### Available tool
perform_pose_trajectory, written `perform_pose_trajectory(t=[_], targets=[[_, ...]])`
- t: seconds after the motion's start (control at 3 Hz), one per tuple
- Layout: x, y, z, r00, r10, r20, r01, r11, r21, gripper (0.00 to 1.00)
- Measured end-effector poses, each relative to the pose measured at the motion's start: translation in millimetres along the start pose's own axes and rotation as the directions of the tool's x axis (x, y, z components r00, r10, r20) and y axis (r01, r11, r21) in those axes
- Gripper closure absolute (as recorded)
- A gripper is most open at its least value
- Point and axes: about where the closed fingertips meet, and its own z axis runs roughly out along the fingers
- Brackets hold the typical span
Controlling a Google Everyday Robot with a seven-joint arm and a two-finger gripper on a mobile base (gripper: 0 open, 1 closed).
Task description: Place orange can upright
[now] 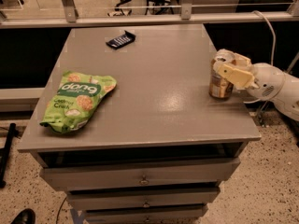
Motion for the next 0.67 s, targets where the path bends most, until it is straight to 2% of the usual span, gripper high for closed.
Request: perform_pose_trajectory(t=[0.33,0.67], targets=[[-2.1,0.1,0.5,1.000,0.000,0.000,0.000,1.0000,0.000,0.35],[6.1,-2.0,-14.6,0.999,-0.019,-0.048,0.019,0.9998,-0.004,0.12]])
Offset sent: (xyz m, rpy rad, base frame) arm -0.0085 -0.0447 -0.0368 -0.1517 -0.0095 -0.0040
